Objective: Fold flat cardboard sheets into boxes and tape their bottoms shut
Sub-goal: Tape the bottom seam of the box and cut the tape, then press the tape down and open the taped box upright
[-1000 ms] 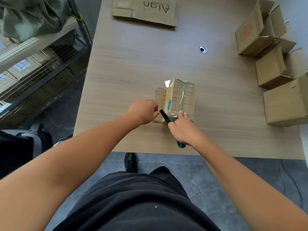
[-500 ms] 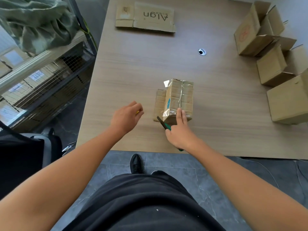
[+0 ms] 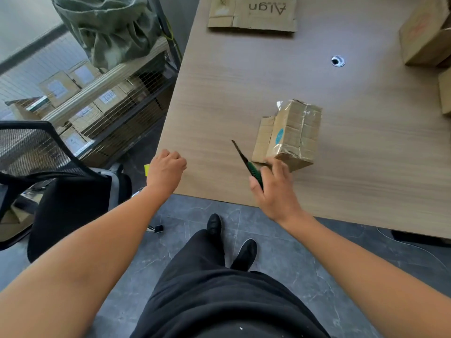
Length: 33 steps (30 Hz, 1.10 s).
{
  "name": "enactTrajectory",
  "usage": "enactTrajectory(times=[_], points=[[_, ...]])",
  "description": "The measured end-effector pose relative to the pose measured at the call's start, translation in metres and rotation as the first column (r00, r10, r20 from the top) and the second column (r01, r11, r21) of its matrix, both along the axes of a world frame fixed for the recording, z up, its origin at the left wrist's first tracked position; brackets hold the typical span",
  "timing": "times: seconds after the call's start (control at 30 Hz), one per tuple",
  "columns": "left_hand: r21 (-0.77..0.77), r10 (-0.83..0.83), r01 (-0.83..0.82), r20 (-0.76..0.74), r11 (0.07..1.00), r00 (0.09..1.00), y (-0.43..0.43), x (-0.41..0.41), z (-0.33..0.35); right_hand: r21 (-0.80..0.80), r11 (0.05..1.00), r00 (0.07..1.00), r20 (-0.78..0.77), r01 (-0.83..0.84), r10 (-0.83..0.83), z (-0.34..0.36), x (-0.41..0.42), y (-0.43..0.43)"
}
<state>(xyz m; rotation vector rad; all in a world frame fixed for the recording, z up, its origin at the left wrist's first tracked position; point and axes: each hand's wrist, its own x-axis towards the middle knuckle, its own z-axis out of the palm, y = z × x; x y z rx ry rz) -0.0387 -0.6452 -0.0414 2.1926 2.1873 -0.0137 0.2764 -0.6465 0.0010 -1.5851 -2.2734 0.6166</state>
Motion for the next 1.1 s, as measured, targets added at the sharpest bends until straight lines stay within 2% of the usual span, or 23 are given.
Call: enactTrajectory(times=[0.07,0.13,0.23,0.27,0.33,0.4,0.47,0.6,0.7,0.77,0.83,0.9,1.0,1.1], points=[[-0.016,0.007,-0.006,0.063,1.000,0.998,0.001,0.003,-0.007,-0.128,0.992,0.999,0.045,-0.021,0.027,-0.010,-0.020,0.000],[-0.095,0.029,-0.017,0.124,0.995,0.992,0.003,0.010,-0.015,-0.286,0.958,0.998,0.053,-0.014,0.031,-0.026,-0.039,0.004],[-0.232,0.072,-0.020,0.217,0.973,0.974,0.000,0.015,-0.029,-0.453,0.889,0.998,0.030,0.068,-0.061,-0.050,-0.064,0.009],[-0.219,0.094,-0.037,0.257,0.975,0.962,-0.004,0.014,-0.035,-0.457,0.886,0.996,0.040,0.086,-0.077,-0.057,-0.072,0.011],[-0.096,0.079,-0.052,0.313,0.994,0.947,-0.014,0.008,-0.049,-0.434,0.894,0.992,0.101,0.112,-0.074,-0.068,-0.086,0.015],[0.030,0.001,-0.011,0.316,0.999,0.949,-0.023,0.004,-0.059,-0.390,0.913,0.981,0.186,0.123,-0.053,-0.078,-0.099,0.020],[0.107,0.001,-0.036,0.316,0.994,0.949,-0.026,0.002,-0.068,-0.342,0.932,0.971,0.236,0.120,-0.039,-0.086,-0.110,0.022],[0.173,0.007,-0.063,0.305,0.983,0.952,-0.022,0.001,-0.078,-0.255,0.960,0.956,0.290,0.119,-0.042,-0.097,-0.125,0.022],[0.119,0.060,-0.088,0.226,0.989,0.972,-0.020,0.006,-0.080,-0.172,0.974,0.945,0.315,0.148,-0.088,-0.103,-0.130,0.021],[0.049,0.179,-0.196,0.238,0.979,0.955,-0.017,0.011,-0.075,-0.165,0.969,0.935,0.333,0.183,-0.119,-0.106,-0.135,0.022],[-0.071,0.345,-0.341,0.325,0.937,0.881,-0.013,0.012,-0.068,-0.192,0.961,0.932,0.341,0.197,-0.122,-0.110,-0.140,0.025],[-0.203,0.445,-0.396,0.359,0.895,0.821,-0.008,0.009,-0.060,-0.209,0.959,0.941,0.315,0.194,-0.122,-0.113,-0.143,0.031],[-0.260,0.427,-0.352,0.347,0.899,0.835,0.000,0.001,-0.048,-0.238,0.956,0.959,0.264,0.171,-0.106,-0.106,-0.146,0.039],[-0.248,0.310,-0.230,0.359,0.941,0.881,0.008,-0.004,-0.034,-0.194,0.972,0.984,0.142,0.134,-0.108,-0.077,-0.142,0.043]])
